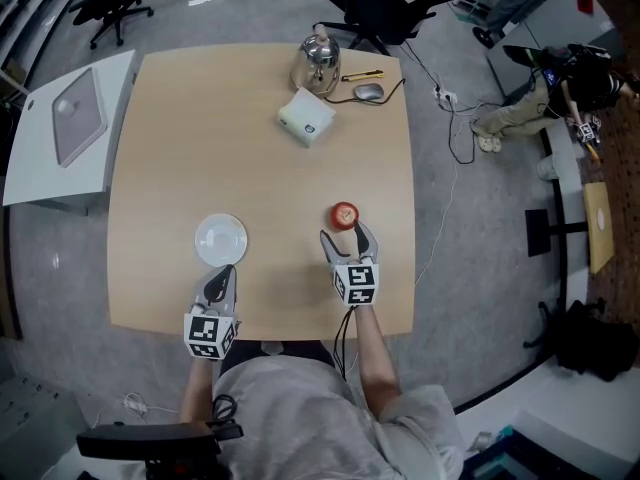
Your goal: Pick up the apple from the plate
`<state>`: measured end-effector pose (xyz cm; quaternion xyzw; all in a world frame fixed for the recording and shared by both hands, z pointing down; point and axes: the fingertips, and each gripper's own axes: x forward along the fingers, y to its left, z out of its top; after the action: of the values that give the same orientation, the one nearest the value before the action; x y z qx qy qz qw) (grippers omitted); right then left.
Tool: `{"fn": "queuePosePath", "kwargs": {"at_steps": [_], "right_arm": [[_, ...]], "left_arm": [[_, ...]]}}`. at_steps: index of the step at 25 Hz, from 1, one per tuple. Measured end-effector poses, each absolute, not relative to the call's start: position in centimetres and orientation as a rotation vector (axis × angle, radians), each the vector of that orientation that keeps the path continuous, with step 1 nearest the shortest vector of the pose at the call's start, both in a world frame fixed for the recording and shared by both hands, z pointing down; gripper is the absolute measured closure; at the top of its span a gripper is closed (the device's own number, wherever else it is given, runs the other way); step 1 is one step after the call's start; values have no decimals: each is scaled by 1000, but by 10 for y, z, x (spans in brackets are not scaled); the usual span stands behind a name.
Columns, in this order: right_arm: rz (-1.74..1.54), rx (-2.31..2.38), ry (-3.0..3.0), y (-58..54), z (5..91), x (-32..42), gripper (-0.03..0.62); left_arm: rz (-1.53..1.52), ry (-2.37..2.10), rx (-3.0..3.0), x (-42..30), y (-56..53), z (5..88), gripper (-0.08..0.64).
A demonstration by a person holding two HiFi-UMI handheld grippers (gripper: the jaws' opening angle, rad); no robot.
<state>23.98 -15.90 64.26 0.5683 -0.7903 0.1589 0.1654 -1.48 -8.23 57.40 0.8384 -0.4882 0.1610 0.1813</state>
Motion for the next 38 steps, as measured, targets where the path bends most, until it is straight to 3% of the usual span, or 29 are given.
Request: {"fn": "queuePosePath", "kwargs": {"at_steps": [30, 38], "right_arm": [[291, 1561, -2397, -115, 557, 141, 441], [269, 1548, -2428, -100, 544, 121, 469]], "left_arm": [[287, -1453, 2467, -65, -69, 516, 540], [255, -1458, 2468, -78, -63, 510, 540]]}}
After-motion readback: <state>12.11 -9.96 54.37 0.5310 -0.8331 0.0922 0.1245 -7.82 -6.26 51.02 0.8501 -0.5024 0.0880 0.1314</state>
